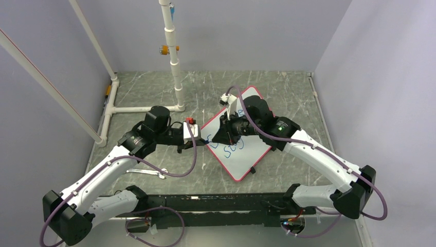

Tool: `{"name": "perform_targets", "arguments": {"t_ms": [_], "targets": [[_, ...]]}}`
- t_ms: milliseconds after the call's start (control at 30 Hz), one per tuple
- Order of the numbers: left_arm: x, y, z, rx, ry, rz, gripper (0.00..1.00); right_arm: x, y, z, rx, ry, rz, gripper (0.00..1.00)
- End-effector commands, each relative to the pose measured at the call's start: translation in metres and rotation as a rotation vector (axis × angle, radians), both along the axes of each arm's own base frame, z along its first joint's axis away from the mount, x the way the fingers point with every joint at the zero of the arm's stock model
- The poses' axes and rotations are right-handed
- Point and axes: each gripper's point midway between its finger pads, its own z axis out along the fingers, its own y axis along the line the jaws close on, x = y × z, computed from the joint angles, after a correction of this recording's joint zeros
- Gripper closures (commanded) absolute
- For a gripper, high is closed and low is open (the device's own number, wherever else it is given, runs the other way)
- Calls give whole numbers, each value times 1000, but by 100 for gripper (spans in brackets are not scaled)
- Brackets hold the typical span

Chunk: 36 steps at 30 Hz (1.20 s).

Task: Write a sentence on the whiteboard
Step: Insert the whiteboard marker without the cap into the pen cap.

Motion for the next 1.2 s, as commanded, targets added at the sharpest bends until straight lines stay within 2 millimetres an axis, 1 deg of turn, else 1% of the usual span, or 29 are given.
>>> {"name": "perform_targets", "arguments": {"t_ms": [0,300,500,667,867,1167], "targets": [[-5,-12,25,-76,-52,-63,100,1,19,28,53,-90,35,100],[0,-9,28,-86,-72,-20,100,-1,28,27,68,-68,26,100],[5,-4,34,-97,-115,30,100,-4,43,30,104,-23,23,100],[6,1,40,-120,-158,57,100,-6,58,24,96,9,20,100],[4,3,46,-145,-191,59,100,-12,77,15,95,34,44,100],[1,4,53,-173,-208,61,100,-22,96,1,91,62,82,100]]}}
